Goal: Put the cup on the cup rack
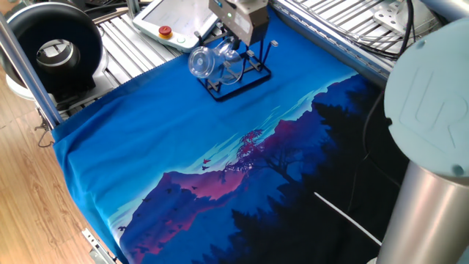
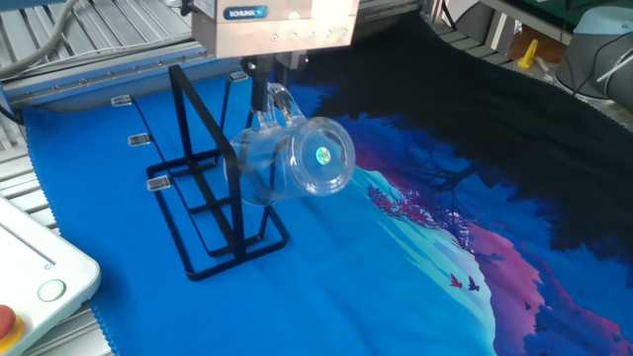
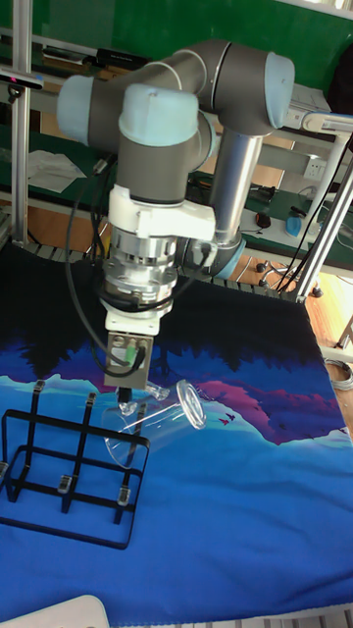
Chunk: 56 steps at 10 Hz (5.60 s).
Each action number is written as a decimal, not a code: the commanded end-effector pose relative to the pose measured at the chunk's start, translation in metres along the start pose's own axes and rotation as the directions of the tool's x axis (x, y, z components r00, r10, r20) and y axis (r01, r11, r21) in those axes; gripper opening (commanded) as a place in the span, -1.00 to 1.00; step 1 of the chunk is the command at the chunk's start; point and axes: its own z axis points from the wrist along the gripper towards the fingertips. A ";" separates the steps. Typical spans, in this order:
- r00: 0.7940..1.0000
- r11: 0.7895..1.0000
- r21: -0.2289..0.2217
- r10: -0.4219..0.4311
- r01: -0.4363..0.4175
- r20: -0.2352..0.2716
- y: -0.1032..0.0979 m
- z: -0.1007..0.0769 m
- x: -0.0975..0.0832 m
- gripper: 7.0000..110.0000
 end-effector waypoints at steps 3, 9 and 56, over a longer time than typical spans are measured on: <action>0.998 0.999 0.036 0.013 -0.015 0.064 0.004 0.005 0.018 -1.00; 0.989 0.992 0.069 0.093 -0.102 0.119 0.008 0.010 0.026 -1.00; 0.982 0.988 0.045 -0.139 0.146 -0.128 -0.014 0.052 0.121 -0.28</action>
